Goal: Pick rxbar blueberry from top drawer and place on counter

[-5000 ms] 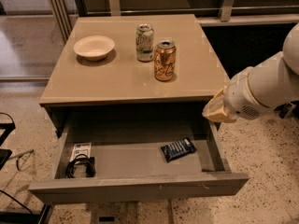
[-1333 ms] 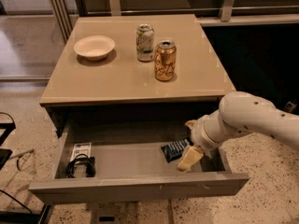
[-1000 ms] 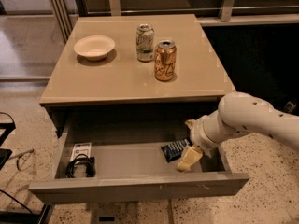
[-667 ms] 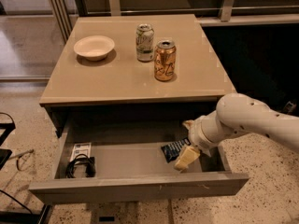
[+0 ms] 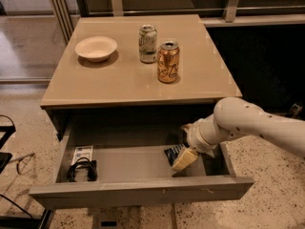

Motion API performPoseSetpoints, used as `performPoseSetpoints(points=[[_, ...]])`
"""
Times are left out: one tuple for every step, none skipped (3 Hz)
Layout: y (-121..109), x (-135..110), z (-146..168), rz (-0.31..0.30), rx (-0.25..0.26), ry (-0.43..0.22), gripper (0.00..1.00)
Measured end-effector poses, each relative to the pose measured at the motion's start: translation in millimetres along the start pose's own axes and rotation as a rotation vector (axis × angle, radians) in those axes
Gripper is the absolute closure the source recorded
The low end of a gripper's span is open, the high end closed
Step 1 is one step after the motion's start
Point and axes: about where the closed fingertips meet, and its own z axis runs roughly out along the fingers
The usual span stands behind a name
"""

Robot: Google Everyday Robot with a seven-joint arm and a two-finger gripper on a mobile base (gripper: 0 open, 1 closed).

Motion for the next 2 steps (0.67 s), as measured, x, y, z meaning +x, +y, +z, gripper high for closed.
performPoseSetpoints(points=[[-5.2, 10.1, 11.7, 0.02, -0.011, 0.015, 0.17], [-8.2, 21.8, 19.0, 0.036, -0.021, 0.037, 0.18]])
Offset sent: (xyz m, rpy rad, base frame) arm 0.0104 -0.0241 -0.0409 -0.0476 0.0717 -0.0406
